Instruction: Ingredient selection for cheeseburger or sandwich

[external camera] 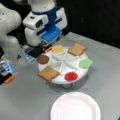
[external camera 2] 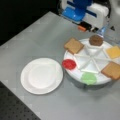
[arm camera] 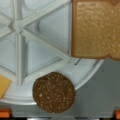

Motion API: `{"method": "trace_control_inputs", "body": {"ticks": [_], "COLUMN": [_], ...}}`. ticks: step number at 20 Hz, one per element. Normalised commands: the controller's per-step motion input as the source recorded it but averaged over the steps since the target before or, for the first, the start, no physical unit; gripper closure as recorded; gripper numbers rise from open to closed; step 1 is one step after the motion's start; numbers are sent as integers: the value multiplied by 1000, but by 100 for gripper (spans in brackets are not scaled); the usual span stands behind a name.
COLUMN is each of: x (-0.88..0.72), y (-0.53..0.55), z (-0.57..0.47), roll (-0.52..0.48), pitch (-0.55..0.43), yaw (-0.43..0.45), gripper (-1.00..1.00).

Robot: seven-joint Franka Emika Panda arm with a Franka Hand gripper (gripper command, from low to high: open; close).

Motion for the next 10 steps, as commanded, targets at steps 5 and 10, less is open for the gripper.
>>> {"method": "trace_control_inputs", "body": {"ticks": [5, 10], "x": [-73, -193], "y": [-153, -363], "z": [9, -17], "roll": [57, 201], "pitch": [-43, -50], "yaw": [287, 118], "gripper": [-100, -100]}}
